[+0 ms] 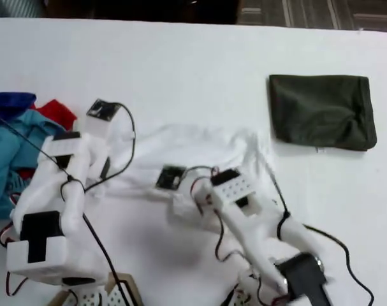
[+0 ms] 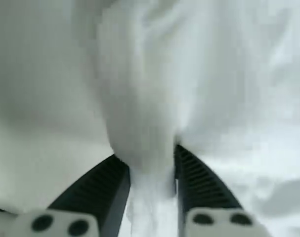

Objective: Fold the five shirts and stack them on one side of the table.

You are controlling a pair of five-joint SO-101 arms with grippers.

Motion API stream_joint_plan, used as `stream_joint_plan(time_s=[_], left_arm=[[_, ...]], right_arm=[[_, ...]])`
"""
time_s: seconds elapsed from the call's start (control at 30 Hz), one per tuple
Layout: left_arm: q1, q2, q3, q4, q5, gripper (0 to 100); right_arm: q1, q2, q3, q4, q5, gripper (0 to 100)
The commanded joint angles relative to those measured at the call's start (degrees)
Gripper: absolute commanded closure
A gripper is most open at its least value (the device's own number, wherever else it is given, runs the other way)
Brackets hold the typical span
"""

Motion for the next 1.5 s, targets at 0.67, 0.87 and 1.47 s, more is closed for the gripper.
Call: stream_joint_plan(time_s=[0.67,0.87,1.47], left_arm=[[-0.6,-0.4,0.2,-1.1,0.6,97],[-0.6,-0.4,0.2,-1.1,0.6,97],[-0.6,-0.4,0.2,-1.1,0.6,97]], right_arm=[[12.1,11.9,-35.7,8.8,2.0,87.7],[15.2,24.4,-51.3,8.5,-10.9,78.4],[14.3,28.0,-66.9,38.1,-2.7,98.0]])
